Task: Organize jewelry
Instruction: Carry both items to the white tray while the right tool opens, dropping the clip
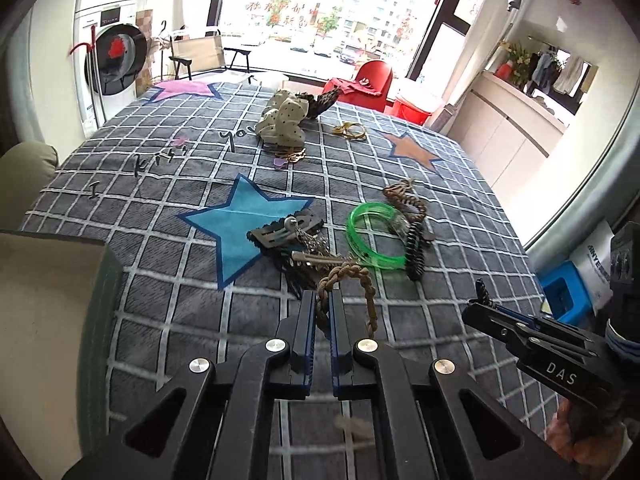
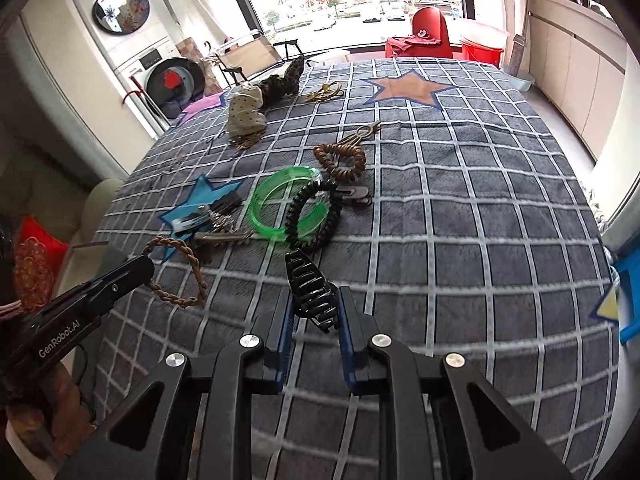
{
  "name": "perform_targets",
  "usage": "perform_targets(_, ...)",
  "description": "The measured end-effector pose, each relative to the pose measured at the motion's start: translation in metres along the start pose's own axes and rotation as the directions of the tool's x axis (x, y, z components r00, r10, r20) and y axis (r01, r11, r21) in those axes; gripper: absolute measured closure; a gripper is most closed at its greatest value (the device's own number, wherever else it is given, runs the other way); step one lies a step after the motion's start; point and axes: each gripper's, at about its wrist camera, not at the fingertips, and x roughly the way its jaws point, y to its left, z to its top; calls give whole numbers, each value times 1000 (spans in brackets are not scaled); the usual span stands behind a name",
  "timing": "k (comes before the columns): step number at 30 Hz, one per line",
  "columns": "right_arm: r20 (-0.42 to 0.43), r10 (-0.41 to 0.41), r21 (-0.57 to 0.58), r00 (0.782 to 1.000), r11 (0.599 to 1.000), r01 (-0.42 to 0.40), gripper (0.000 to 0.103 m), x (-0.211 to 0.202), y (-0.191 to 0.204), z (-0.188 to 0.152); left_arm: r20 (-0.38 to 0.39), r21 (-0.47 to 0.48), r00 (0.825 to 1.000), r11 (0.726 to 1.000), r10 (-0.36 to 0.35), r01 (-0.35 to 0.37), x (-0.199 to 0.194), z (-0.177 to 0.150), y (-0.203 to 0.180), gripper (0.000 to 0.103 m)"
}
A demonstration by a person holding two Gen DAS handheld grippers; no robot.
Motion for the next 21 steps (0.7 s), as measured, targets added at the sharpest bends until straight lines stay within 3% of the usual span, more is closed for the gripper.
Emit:
perform_targets(13, -10, 32, -34, 999, 999, -33, 80, -35, 39, -33, 56, -49, 998, 999, 10, -7, -72, -36, 21, 95)
perform_targets(21, -41, 100, -122, 994, 987, -104, 80, -36, 100, -36, 123, -157, 987, 984, 100, -80, -117, -47, 76, 95)
